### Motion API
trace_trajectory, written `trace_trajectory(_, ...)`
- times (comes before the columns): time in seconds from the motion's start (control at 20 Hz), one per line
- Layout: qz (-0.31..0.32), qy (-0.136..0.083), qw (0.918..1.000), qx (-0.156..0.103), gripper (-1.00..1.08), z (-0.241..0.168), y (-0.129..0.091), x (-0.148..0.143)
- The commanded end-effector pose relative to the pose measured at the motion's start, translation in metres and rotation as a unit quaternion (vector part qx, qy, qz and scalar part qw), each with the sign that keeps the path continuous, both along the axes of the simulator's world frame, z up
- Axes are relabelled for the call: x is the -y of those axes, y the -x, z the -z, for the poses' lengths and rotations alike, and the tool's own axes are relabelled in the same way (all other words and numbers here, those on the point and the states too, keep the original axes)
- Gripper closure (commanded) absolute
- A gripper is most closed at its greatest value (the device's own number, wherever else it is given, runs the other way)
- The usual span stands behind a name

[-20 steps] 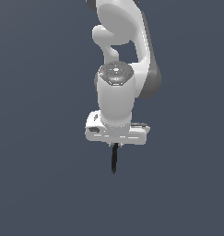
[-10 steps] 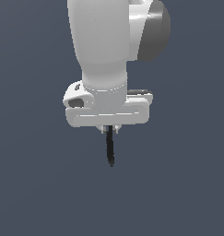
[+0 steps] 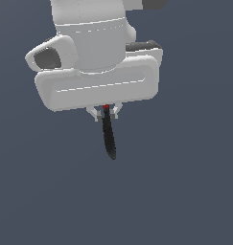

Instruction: Pick up the object and move it to a goal position.

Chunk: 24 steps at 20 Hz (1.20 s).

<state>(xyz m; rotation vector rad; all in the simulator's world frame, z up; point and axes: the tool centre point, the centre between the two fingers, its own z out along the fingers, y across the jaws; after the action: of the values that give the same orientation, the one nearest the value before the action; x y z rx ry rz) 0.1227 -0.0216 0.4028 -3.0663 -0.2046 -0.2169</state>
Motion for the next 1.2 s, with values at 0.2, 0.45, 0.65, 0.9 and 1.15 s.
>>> trace_trajectory(0.2, -0.022, -0.002, 0.9997, 0.007, 1.08, -0.038, -0.004, 0.006)
trace_trajectory(0.45, -0.033, -0.004, 0.9994, 0.01, 1.08, -0.058, -0.007, 0.01)
trace_trajectory(0.65, -0.039, -0.004, 0.9992, 0.012, 1.08, -0.068, -0.008, 0.011)
trace_trajectory(0.9, -0.042, -0.005, 0.999, 0.013, 1.08, -0.074, -0.01, 0.012)
trace_trajectory(1.15, -0.044, -0.005, 0.9989, 0.014, 1.08, -0.077, -0.01, 0.013)
